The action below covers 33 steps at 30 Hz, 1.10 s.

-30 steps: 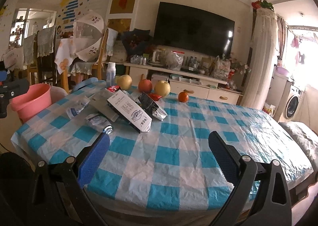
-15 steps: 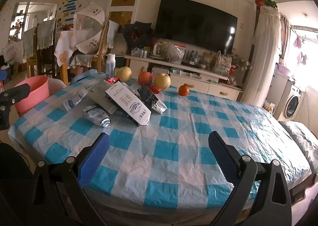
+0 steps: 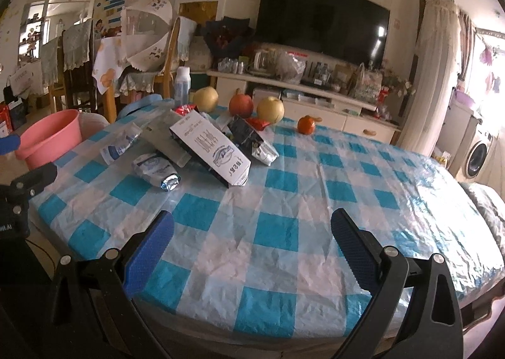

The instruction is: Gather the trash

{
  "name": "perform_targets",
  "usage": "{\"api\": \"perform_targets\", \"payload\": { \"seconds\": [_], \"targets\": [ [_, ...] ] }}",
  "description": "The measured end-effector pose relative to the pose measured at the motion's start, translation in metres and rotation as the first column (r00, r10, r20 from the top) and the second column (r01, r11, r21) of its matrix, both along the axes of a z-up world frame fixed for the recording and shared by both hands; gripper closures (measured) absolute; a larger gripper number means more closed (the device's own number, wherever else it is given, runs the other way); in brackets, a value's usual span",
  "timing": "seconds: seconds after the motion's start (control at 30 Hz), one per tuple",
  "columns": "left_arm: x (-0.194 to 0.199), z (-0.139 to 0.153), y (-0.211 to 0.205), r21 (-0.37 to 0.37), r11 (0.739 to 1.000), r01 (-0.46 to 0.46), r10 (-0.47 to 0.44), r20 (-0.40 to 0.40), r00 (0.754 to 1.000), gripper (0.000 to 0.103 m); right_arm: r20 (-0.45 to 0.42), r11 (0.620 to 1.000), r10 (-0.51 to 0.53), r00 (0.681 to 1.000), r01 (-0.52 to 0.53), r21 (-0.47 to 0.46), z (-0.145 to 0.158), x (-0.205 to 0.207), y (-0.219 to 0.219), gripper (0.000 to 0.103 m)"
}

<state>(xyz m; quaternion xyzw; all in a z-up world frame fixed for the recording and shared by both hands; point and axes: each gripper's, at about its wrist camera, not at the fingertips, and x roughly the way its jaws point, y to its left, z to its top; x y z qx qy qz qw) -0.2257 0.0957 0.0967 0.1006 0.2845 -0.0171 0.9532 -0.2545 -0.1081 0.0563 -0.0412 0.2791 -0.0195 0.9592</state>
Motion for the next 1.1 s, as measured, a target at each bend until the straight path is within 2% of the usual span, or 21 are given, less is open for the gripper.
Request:
{"api": "perform_targets", "payload": {
  "seconds": [0.2, 0.5, 0.87, 1.0, 1.1],
  "targets": [
    [0.013, -0.009, 0.001, -0.017, 1.0, 0.02, -0.02, -0.029, 0.999, 0.004, -0.03, 0.999, 0.024, 0.999, -0.022, 0.049, -0.008, 0.022, -0.007, 0.005],
    [0.041, -0.019, 0.002, -0.065, 0.993, 0.094, -0.098, -0.065, 0.993, 0.004, -0.071, 0.989, 0.064, 0.995, -0.054, 0.138, -0.016, 0.062, -0.021, 0.005],
    [0.108, -0.033, 0.012, -0.075, 0.99, 0.122, -0.13, -0.123, 0.984, 0.004, -0.115, 0.98, 0.136, 0.984, -0.116, 0.161, -0.027, 0.119, -0.023, 0.006],
    [0.135, -0.034, 0.026, -0.083, 0.989, 0.122, -0.132, -0.124, 0.983, 0.004, -0.144, 0.957, 0.214, 0.966, -0.178, 0.23, -0.032, 0.134, -0.015, 0.017],
    [0.15, -0.037, 0.031, -0.09, 0.987, 0.131, -0.142, -0.139, 0.98, 0.004, -0.161, 0.936, 0.287, 0.944, -0.241, 0.256, -0.035, 0.137, 0.0, 0.017]
  ]
}}
